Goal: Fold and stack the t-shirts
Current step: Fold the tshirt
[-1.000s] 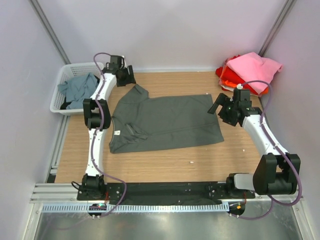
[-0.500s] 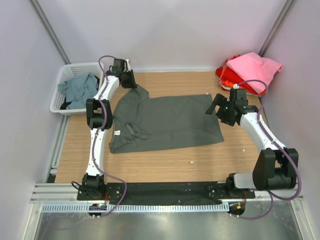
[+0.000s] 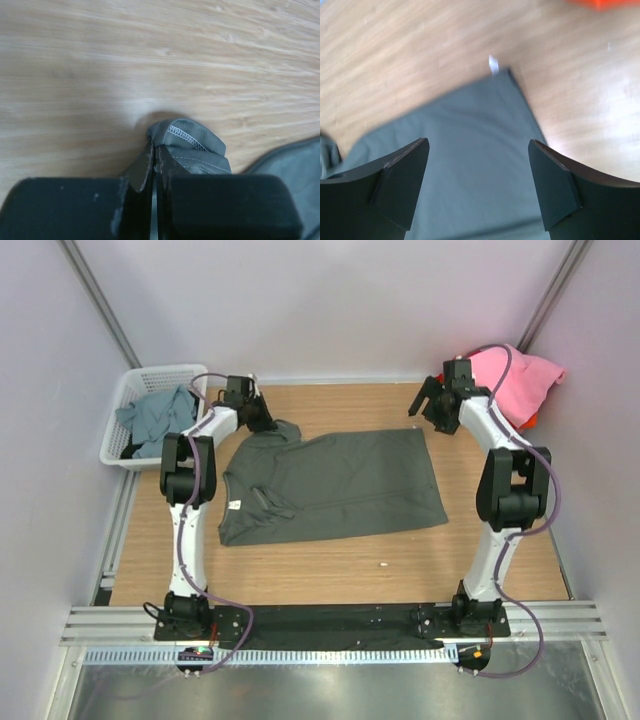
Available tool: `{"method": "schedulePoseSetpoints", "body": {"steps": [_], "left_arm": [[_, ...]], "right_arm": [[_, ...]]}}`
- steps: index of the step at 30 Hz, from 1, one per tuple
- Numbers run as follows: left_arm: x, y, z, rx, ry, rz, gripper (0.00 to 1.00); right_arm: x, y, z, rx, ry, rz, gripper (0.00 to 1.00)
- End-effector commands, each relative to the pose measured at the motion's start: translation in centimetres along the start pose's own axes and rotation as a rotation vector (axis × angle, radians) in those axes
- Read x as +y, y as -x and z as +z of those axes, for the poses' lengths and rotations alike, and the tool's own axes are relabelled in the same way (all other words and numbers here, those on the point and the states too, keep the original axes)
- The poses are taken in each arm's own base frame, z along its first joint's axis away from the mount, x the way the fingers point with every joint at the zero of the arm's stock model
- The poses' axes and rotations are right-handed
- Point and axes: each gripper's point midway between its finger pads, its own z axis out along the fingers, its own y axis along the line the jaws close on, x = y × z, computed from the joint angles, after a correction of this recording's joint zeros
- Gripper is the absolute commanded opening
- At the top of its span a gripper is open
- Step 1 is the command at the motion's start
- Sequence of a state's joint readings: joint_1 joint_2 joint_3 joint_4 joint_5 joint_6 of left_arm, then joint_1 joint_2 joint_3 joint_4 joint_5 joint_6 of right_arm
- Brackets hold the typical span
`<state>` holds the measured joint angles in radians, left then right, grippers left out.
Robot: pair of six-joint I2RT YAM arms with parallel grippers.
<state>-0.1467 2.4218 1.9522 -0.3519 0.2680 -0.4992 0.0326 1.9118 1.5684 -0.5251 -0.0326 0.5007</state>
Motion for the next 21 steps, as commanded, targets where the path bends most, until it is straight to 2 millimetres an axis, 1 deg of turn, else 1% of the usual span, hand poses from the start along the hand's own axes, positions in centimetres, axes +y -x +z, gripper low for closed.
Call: {"method": "schedulePoseSetpoints", "body": {"steps": [1,3,4,5,6,7,8,9,10,13,15,19,20,21], "left_arm": [[-3.2,1.2,-0.9,-0.102,-0.13,-0.057,0.0],[-3.2,1.0,-1.2,-0.078,-0.126,-0.049,0.0],[-3.4,0.9,-1.4,-0.075,-0.131,-0.039,0.0],[-3.5,0.7,-1.6,-0.073,-0.132,-0.026,0.0],[-3.3,0.5,-1.8,-0.074,-0.126,-0.017,0.0],[-3.1,0.6,-1.9,-0.083,-0.112,0.002,0.0],[-2.8,0.1,-1.9,-0.076,-0.108,0.004,0.0],[-3.1,0.4,-2.1,-0.086,-0.116,0.014,0.0],[-3.1,0.4,-2.1,-0.086,-0.119,0.018,0.0],[-3.3,0.5,-2.2,-0.091,-0.123,0.026,0.0],[-3.3,0.5,-2.1,-0.091,-0.12,0.029,0.0],[-2.9,0.6,-2.0,-0.097,-0.106,0.03,0.0],[-3.0,0.7,-2.1,-0.099,-0.106,0.03,0.0],[-2.9,0.7,-2.0,-0.101,-0.102,0.027,0.0]], "right_arm": [[-0.2,2.7,1.5,-0.036,-0.086,-0.015,0.86],[-0.6,3.0,3.6,-0.029,-0.127,-0.02,0.84],[-1.0,2.7,4.4,-0.019,-0.147,-0.025,0.82],[-1.2,2.8,5.0,-0.024,-0.168,-0.03,0.81],[-1.2,2.7,5.6,-0.021,-0.172,-0.032,0.8],[-1.3,2.3,6.9,-0.011,-0.181,-0.036,0.78],[-1.1,2.2,7.4,-0.013,-0.188,-0.044,0.77],[-0.9,2.3,7.9,-0.017,-0.188,-0.051,0.77],[-1.1,1.5,9.0,0.003,-0.203,-0.061,0.77],[-1.0,0.8,10.3,0.014,-0.228,-0.085,0.76],[-1.0,0.6,10.6,0.013,-0.231,-0.083,0.74],[-1.3,0.6,10.7,0.006,-0.243,-0.084,0.57],[-1.2,0.6,10.7,0.004,-0.242,-0.085,0.46],[-1.3,0.6,10.7,0.005,-0.242,-0.084,0.4]]}}
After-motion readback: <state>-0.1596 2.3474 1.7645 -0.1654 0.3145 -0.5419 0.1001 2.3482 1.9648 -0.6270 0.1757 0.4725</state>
